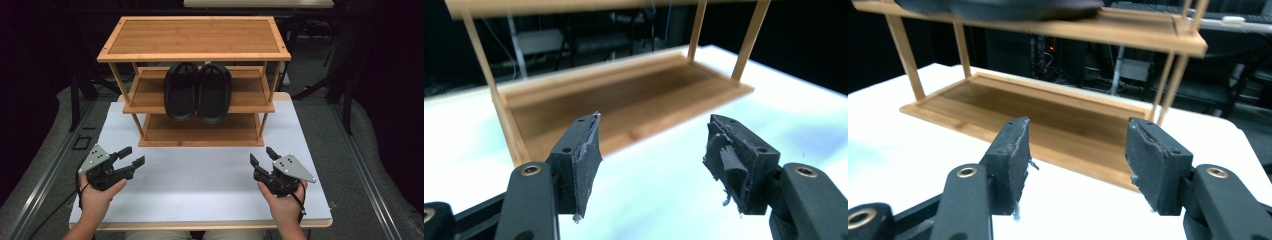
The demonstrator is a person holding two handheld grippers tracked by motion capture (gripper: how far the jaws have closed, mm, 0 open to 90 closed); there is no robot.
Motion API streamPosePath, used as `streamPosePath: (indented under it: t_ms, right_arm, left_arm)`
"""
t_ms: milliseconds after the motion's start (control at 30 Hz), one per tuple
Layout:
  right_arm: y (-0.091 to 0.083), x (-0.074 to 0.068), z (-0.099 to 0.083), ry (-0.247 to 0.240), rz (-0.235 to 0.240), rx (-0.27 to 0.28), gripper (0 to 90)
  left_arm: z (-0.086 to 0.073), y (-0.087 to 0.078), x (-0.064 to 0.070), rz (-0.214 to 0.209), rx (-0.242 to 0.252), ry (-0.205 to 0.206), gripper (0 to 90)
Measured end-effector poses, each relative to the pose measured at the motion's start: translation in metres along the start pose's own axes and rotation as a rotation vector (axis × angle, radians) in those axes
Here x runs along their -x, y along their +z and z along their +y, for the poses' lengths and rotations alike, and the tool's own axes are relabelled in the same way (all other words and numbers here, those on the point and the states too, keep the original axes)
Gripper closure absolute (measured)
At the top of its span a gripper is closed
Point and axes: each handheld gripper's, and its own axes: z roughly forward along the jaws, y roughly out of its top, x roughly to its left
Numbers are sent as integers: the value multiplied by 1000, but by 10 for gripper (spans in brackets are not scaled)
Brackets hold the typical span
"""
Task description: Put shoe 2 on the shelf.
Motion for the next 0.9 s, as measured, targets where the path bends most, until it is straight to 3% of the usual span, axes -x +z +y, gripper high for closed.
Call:
streamPosePath:
  t_ms: [133,233,333,367,400,500,600,733,767,900]
  right_arm:
    - [-5,6,-20,-2,-47,-17,421]
    - [-4,11,-39,12,-67,-20,418]
    - [-1,13,-59,9,-95,-60,419]
    - [3,14,-66,15,-73,-51,419]
    - [5,15,-69,24,-68,-95,419]
    - [12,17,-76,53,-41,-128,417]
    - [16,16,-80,41,-42,-144,405]
    - [21,16,-84,7,-79,-179,389]
    - [25,17,-86,14,-58,-171,389]
    - [29,16,-88,27,-46,-199,391]
  left_arm:
    - [-21,0,2,-9,-26,-26,381]
    - [-32,-1,2,3,-26,-8,382]
    - [-41,0,-4,28,-37,26,385]
    - [-44,0,-6,41,-42,35,387]
    - [-47,1,-8,47,-53,28,389]
    - [-56,4,-19,51,-80,-34,389]
    - [-61,6,-25,60,-92,-71,392]
    - [-64,10,-27,64,-106,-80,392]
    - [-65,11,-26,60,-115,-78,392]
    - [-67,18,-21,35,-148,-53,392]
